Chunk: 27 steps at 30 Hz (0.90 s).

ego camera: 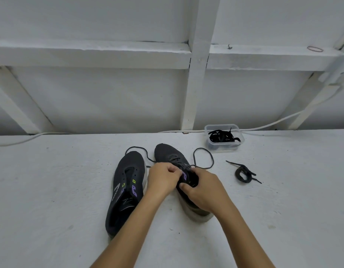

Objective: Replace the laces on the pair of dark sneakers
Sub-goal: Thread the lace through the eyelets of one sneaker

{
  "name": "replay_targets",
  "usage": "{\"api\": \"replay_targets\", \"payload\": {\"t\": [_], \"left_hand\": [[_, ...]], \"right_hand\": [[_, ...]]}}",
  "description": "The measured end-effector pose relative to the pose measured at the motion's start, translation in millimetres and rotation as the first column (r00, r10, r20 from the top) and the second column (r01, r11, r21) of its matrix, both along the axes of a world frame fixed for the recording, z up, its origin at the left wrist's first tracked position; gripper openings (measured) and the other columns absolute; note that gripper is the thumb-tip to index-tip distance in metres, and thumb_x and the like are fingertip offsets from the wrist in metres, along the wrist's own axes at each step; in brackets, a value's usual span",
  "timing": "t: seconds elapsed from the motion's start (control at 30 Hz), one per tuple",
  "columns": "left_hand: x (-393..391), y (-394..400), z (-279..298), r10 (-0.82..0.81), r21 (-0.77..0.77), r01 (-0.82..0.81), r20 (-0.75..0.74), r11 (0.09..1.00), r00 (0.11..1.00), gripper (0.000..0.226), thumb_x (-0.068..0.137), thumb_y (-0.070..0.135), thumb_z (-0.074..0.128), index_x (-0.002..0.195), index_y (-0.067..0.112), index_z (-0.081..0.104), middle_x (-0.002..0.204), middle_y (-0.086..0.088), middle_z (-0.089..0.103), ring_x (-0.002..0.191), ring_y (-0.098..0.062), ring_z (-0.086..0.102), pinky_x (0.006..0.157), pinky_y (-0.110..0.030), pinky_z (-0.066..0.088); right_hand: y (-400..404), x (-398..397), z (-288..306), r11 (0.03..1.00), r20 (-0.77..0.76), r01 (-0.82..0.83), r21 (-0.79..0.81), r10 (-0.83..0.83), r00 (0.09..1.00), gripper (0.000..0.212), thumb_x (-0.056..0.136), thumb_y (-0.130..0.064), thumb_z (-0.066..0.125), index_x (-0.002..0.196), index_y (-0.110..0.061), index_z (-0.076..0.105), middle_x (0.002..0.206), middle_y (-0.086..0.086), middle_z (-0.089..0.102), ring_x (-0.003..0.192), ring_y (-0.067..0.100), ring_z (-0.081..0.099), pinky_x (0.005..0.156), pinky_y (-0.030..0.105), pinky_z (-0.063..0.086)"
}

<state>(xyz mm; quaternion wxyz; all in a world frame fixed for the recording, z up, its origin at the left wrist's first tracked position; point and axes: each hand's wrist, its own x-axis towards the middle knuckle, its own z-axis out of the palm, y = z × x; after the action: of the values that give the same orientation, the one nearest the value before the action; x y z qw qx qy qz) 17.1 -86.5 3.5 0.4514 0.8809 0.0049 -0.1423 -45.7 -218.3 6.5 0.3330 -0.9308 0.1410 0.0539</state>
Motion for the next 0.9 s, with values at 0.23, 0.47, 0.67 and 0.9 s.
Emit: {"api": "replay_targets", "payload": {"t": [0.23, 0.47, 0.67, 0.9], "left_hand": [[32.4, 4.4, 11.9, -0.080, 0.022, 0.083, -0.135, 0.996, 0.988, 0.028, 0.093, 0.023, 0.052, 0.079, 0.005, 0.069, 0.074, -0.004, 0.071, 0.060, -0.019, 0.057, 0.056, -0.027, 0.040], [47.4, 12.0, -3.7, -0.121, -0.476, -0.209, -0.573, 0.854, 0.811, 0.023, 0.102, 0.013, 0.053, 0.079, 0.010, 0.054, 0.072, -0.002, 0.046, 0.046, -0.006, 0.035, 0.040, -0.019, 0.030], [26.3, 23.2, 4.2, -0.147, -0.140, 0.111, -0.277, 0.984, 0.949, 0.031, 0.084, 0.052, 0.073, 0.089, 0.022, 0.076, 0.086, 0.002, 0.075, 0.078, -0.014, 0.071, 0.068, -0.026, 0.060], [30.4, 14.2, 4.2, -0.017, -0.217, -0.026, -0.193, 0.976, 0.981, 0.012, 0.099, 0.023, 0.057, 0.092, 0.019, 0.065, 0.081, 0.005, 0.076, 0.080, -0.010, 0.070, 0.070, -0.031, 0.055]], "right_hand": [[8.1, -1.4, -7.9, 0.998, 0.028, 0.050, -0.033, -0.049, 0.998, 0.042, 0.088, -0.047, 0.066, 0.127, -0.033, 0.061, 0.113, -0.007, 0.069, 0.102, 0.017, 0.064, 0.083, 0.032, 0.053], [9.5, -2.0, -9.7, 0.997, 0.045, 0.079, -0.018, -0.078, 0.996, 0.040, 0.089, -0.047, 0.065, 0.126, -0.032, 0.062, 0.111, -0.007, 0.069, 0.098, 0.017, 0.063, 0.077, 0.029, 0.050], [8.9, -2.4, -12.7, 0.996, 0.065, 0.089, -0.008, -0.088, 0.994, 0.039, 0.091, -0.047, 0.063, 0.126, -0.030, 0.062, 0.113, -0.006, 0.069, 0.100, 0.018, 0.063, 0.077, 0.028, 0.047], [9.8, -0.8, -13.3, 0.995, 0.068, 0.103, -0.003, -0.103, 0.992, 0.040, 0.090, -0.045, 0.064, 0.127, -0.029, 0.063, 0.112, -0.006, 0.070, 0.097, 0.016, 0.063, 0.077, 0.027, 0.049]]}}
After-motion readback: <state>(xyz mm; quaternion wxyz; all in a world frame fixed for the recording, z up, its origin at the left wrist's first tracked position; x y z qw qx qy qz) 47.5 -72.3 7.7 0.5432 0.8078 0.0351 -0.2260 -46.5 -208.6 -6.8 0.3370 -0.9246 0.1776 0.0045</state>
